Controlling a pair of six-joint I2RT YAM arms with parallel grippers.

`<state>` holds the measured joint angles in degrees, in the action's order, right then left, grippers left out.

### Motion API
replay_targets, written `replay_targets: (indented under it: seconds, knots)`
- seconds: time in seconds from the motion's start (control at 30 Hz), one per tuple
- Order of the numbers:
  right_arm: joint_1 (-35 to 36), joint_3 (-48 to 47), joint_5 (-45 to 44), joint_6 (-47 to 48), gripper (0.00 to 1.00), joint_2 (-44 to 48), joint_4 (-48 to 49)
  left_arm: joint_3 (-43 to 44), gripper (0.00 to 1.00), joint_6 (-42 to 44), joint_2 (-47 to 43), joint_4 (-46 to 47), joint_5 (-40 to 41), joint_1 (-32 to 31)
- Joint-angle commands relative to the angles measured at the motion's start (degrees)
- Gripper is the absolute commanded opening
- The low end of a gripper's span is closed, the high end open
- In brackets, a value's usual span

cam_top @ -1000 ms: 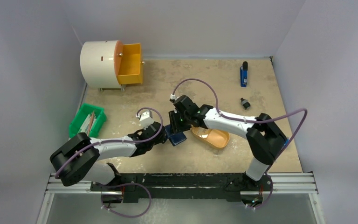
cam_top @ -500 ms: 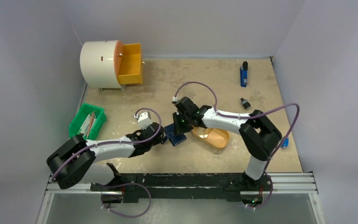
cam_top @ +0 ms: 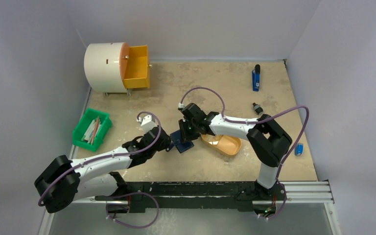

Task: Put the credit cards into the card holder
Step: Close the card holder at the center of the board.

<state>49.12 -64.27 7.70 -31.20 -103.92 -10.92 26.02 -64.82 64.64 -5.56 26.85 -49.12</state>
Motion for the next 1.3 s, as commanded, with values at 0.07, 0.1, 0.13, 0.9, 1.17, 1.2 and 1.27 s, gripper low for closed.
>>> replay_targets:
  seconds: [0.07,0.1,0.13,0.9,1.17,1.2,1.27]
  knots:
    - [0.33,0.03,-0.5,0.63,0.27,-3.19,-0.63,-0.14,0.24,1.36,1.16,12.87,-7.33,0.35]
    - [0.27,-0.13,-0.5,0.59,0.27,-3.28,-0.71,-0.08,0.24,1.36,2.1,13.74,-7.64,0.42]
    - [0.23,-0.22,-0.5,0.61,0.27,-3.37,-0.7,0.06,0.23,1.36,3.19,14.27,-7.76,0.38]
    - [-0.13,0.2,1.08,-3.48,0.47,5.91,-2.58,-0.18,0.17,-1.05,14.21,7.98,-0.6,0.47]
    - [-1.19,1.14,-1.5,-5.76,0.52,10.93,-2.02,-1.18,0.17,-1.26,16.13,9.21,-0.13,0.5]
    - [-1.47,1.65,-2.35,-6.36,0.53,11.41,-2.07,-1.26,0.16,-1.27,16.39,9.44,-0.2,0.45]
    - [-2.37,2.87,-3.43,-7.58,0.56,12.07,-1.94,-1.56,0.16,-1.43,16.85,9.81,-0.13,0.45]
